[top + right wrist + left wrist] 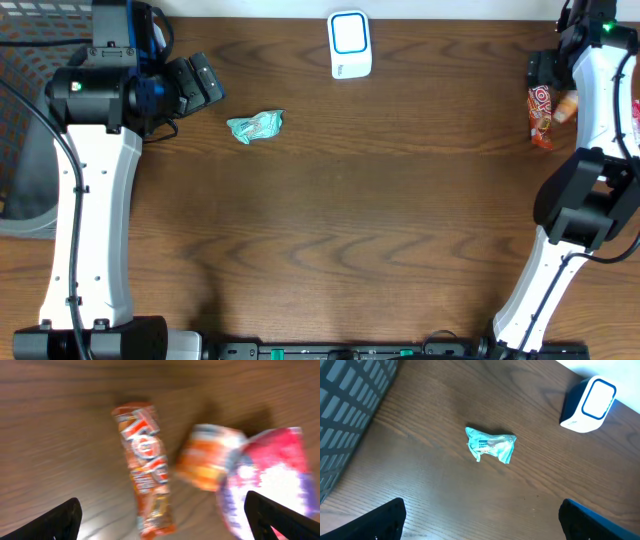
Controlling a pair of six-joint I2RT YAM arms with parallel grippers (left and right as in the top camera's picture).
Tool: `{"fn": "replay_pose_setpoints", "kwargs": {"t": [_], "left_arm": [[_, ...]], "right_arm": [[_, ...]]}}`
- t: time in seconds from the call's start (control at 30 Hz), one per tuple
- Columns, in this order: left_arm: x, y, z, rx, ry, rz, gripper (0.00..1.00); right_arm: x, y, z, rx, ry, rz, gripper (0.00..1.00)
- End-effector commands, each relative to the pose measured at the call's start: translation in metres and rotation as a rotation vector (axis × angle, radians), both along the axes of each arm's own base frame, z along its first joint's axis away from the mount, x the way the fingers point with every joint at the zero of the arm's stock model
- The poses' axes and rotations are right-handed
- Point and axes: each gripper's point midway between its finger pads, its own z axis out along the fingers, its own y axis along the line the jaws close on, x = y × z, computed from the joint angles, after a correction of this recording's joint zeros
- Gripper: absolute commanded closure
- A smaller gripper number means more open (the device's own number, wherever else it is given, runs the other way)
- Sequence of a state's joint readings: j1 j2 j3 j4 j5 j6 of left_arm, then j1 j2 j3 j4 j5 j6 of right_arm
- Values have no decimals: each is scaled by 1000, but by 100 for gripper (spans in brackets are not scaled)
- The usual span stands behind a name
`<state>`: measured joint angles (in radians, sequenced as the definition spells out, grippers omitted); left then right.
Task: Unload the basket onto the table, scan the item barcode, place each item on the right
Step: 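Carry the Kleenex pack right and release it near the others, then reach the right gripper to the mint-green packet and grasp it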
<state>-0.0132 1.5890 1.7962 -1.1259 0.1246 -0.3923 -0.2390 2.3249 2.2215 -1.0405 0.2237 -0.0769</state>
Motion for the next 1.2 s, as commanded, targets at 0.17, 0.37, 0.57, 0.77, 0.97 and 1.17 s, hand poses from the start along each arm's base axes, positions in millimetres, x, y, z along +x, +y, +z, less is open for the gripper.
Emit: {"fn": "replay_pose_setpoints", "kwargs": {"t": [0.17, 0.37, 0.57, 0.77, 0.97, 1.17], "left_arm": [[0, 3, -2, 8, 8, 3, 2], [0, 3, -2, 9, 8, 3, 2], [0, 3, -2, 8, 8, 3, 2], [0, 3, -2, 8, 8, 3, 2], [0, 3, -2, 8, 8, 3, 2], [0, 3, -2, 8, 8, 3, 2]], "right_arm": [[17, 188, 33, 742, -124, 326, 7], [12, 306, 60, 969, -122, 499, 14], [8, 395, 42, 878, -84, 384, 5], [-6, 494, 27, 942, -87, 269, 4], [-29, 535, -2, 940, -54, -35, 2], [-42, 568, -27, 990, -16, -153, 8]]}}
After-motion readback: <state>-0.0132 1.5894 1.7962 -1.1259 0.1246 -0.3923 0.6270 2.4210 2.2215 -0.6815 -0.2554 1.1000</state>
